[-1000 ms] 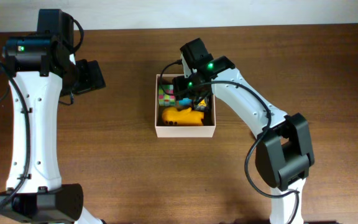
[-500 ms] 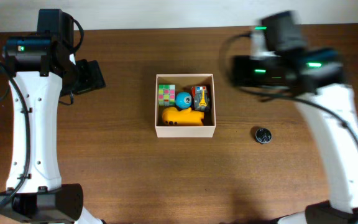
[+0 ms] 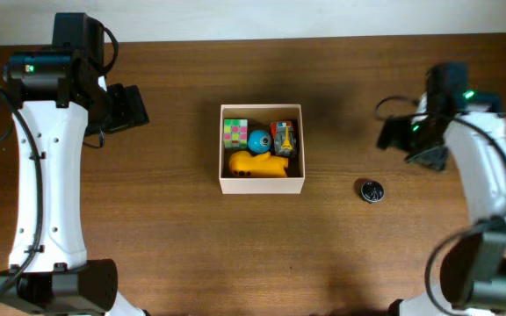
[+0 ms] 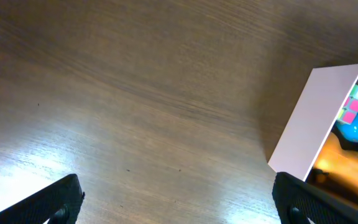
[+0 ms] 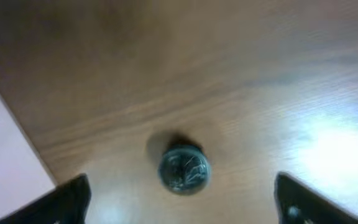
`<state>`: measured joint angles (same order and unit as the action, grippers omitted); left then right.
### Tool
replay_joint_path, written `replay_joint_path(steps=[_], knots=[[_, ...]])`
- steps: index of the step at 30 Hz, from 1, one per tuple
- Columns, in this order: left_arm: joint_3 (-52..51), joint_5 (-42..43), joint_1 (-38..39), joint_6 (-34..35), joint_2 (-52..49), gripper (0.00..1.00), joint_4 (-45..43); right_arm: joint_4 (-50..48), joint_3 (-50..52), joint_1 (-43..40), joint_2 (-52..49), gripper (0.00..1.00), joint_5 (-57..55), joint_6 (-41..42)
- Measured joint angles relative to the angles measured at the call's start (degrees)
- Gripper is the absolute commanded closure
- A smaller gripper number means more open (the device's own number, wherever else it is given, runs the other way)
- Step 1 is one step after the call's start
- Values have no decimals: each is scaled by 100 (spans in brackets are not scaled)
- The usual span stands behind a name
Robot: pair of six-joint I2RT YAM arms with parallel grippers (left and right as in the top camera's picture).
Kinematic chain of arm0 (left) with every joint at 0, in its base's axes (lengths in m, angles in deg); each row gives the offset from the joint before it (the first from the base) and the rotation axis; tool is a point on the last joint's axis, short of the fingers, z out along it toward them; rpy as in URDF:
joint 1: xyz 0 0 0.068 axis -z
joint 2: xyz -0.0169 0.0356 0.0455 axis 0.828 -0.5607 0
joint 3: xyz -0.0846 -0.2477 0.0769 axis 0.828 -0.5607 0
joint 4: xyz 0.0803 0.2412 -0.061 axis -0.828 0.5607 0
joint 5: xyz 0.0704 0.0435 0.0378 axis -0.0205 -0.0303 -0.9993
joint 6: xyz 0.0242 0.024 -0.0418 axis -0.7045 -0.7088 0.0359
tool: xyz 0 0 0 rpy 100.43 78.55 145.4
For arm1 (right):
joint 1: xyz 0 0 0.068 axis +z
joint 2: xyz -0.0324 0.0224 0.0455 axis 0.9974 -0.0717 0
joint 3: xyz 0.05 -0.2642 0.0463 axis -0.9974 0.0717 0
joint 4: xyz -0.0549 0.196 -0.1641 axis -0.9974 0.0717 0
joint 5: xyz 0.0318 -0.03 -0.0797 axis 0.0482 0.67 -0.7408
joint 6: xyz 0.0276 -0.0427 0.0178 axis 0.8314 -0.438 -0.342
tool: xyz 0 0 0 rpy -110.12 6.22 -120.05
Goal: Pack container
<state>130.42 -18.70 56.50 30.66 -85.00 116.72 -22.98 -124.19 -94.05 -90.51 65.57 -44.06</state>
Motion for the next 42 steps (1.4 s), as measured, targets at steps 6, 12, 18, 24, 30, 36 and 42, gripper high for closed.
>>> replay_joint_path(steps=[6,12,18,24,30,36,42], knots=[[0,0,0,-2,0,1,2,-772,953,0,-409,23,387,-310],[0,0,0,0,0,1,4,-1003,1141,7,-684,31,459,-409],[0,0,0,0,0,1,4,-1021,1185,90,-852,41,479,-428],[0,0,0,0,0,1,4,-1008,1193,299,-863,52,492,-431],[0,0,0,0,0,1,2,-929,1185,378,-863,62,494,-385],[0,0,0,0,0,1,2,-490,984,378,-863,61,494,-361],[0,0,0,0,0,1,2,-149,525,378,-791,56,494,-363]])
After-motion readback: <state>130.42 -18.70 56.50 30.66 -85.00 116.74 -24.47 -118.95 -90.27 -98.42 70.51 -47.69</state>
